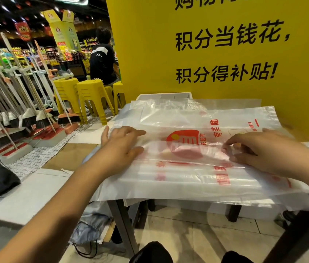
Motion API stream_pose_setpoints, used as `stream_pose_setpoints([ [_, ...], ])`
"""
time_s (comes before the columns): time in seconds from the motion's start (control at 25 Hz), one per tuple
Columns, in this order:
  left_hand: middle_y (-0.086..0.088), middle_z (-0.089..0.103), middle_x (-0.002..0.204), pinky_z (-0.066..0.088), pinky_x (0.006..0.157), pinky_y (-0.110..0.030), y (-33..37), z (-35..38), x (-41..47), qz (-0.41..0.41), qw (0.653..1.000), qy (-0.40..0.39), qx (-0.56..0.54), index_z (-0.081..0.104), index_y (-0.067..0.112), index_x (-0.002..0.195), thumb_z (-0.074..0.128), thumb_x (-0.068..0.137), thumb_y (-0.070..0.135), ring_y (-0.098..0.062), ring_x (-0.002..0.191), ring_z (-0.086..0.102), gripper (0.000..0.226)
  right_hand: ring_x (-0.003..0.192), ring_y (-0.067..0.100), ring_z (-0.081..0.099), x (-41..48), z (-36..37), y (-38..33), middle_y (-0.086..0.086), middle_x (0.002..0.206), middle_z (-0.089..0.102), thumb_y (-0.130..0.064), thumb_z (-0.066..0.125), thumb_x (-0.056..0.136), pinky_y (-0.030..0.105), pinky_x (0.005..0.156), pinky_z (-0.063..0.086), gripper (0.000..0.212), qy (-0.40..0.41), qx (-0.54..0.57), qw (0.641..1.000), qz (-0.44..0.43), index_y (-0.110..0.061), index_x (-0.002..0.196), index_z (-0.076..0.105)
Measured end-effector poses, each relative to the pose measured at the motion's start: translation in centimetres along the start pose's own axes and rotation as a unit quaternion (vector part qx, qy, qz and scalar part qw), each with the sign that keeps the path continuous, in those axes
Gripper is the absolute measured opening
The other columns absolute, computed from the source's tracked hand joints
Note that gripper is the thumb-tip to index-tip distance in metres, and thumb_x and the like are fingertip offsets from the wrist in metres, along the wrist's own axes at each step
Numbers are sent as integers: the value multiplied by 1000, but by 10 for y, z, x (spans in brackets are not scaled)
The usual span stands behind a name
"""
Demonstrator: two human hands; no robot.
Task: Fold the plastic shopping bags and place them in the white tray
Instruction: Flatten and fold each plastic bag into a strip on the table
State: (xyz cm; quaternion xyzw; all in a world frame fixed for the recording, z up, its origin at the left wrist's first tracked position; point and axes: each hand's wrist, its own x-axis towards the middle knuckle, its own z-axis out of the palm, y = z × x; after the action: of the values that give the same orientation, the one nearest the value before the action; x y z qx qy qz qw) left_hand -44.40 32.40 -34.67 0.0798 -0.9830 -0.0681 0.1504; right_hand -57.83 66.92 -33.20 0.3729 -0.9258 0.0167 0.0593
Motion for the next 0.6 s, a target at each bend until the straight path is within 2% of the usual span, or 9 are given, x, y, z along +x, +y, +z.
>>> stream_pose_setpoints([
  [0.08,1,36,153,-12,120,-56,-18,-14,-4,-57,993,58,88,39,36,147,62,95,25,-22,148,20,58,98,1,54,-6,7,-2,-27,102,53,-61,47,90,35,102,33,34,55,-16,998,-6,-53,123,44],
  [0.12,-5,35,154,-9,120,-60,-18,-17,-8,-65,983,93,147,41,32,147,68,89,14,-27,149,19,67,101,6,56,-9,10,-4,-23,106,54,-59,47,91,39,105,34,35,99,0,995,-15,-50,125,46],
  [0.16,-9,35,155,-4,120,-61,-12,-17,-12,-32,976,119,179,44,27,146,70,82,4,-30,149,20,72,100,10,58,-11,12,-9,-19,108,56,-55,49,92,41,101,38,34,141,21,989,-32,-46,125,52],
  [0.24,-7,39,154,10,122,-56,21,-8,-22,123,976,135,118,51,25,141,65,84,2,-28,147,26,63,92,15,60,-9,13,-21,-17,104,59,-51,57,92,36,88,42,25,164,21,983,-77,-42,114,62],
  [0.28,-3,39,156,15,123,-51,40,-2,-28,181,976,108,60,50,28,142,59,92,10,-24,147,27,53,90,15,60,-5,13,-26,-18,101,60,-49,61,90,33,84,40,19,148,-3,984,-95,-42,107,64],
  [0.32,2,32,160,13,124,-46,57,5,-31,202,977,61,21,42,31,147,49,101,24,-20,150,20,48,90,15,60,-4,12,-31,-19,100,61,-46,65,88,33,84,40,15,122,-28,987,-97,-42,103,64],
  [0.4,10,1,167,-3,125,-42,75,18,-32,165,985,-54,16,9,38,158,28,104,54,-13,153,-6,60,102,15,58,-6,11,-43,-18,111,60,-40,63,90,34,92,41,21,70,-59,994,-54,-43,111,61],
  [0.48,14,-20,163,-13,123,-44,76,28,-29,121,984,-122,50,-14,41,155,13,96,69,-12,150,-23,71,116,16,52,-12,14,-49,-15,126,55,-33,53,95,32,100,40,29,55,-79,995,-16,-41,123,54],
  [0.6,17,-23,162,-14,122,-42,71,33,-28,106,983,-142,43,-13,47,154,4,88,74,-12,149,-26,73,131,18,43,-16,20,-61,-9,141,48,-33,42,102,30,107,34,31,74,-53,996,-3,-35,131,51],
])
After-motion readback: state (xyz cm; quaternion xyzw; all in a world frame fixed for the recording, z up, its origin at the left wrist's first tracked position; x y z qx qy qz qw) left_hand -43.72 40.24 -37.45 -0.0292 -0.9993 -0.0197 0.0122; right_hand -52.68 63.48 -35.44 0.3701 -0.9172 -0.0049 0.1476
